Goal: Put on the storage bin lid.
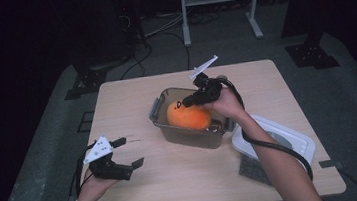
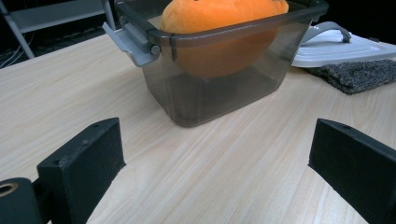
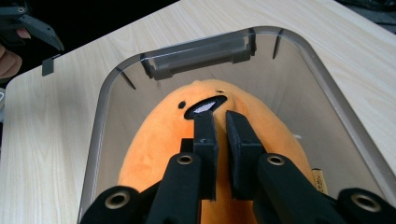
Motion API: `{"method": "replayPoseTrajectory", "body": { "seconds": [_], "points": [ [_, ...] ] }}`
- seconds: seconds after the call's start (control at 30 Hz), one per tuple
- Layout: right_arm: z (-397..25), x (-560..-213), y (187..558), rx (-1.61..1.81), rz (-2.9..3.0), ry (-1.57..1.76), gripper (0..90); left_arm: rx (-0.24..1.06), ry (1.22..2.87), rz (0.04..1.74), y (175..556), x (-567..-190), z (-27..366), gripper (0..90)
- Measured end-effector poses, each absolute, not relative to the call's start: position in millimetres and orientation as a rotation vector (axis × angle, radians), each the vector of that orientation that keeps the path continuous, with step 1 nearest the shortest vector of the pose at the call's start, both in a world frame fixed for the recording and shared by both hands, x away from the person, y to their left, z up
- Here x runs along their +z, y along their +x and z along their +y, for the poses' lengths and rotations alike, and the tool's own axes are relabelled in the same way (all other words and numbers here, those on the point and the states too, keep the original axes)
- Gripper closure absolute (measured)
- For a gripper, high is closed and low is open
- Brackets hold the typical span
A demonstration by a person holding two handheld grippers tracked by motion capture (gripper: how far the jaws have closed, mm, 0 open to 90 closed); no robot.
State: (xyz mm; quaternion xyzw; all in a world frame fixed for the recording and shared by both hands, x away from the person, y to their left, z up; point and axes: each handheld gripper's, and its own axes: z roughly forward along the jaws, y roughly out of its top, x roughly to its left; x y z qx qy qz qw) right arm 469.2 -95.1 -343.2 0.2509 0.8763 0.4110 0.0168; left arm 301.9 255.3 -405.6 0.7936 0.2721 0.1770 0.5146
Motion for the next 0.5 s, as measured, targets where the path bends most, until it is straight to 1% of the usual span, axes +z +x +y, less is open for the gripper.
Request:
{"method": "replayPoseTrajectory", "body": {
  "seconds": [0.5],
  "points": [
    [-91.9,-347.9,469.0,1.236,2.758,0.803,81.1,0.43,1.909,0.655,301.5,-404.6,256.5,2.5]
  ]
}}
